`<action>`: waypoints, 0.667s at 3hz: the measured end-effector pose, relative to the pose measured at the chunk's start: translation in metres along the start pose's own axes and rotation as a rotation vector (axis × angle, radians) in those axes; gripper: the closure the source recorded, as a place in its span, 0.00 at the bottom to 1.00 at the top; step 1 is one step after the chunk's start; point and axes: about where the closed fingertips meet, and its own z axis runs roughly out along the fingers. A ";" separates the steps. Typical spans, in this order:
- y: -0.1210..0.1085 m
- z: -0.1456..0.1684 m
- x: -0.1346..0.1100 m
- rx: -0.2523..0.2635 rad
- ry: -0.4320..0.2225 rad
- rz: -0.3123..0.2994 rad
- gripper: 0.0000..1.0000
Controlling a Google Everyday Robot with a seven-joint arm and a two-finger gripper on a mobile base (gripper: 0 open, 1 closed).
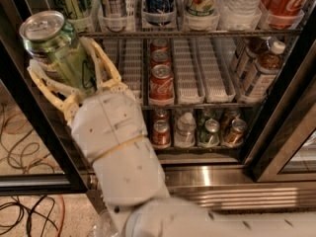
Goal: Pick green can from top shelf of fridge
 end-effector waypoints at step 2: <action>0.015 -0.068 0.028 0.020 0.242 0.022 1.00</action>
Offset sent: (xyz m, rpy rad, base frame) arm -0.0467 -0.0314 -0.1050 -0.0976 0.3628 -0.0557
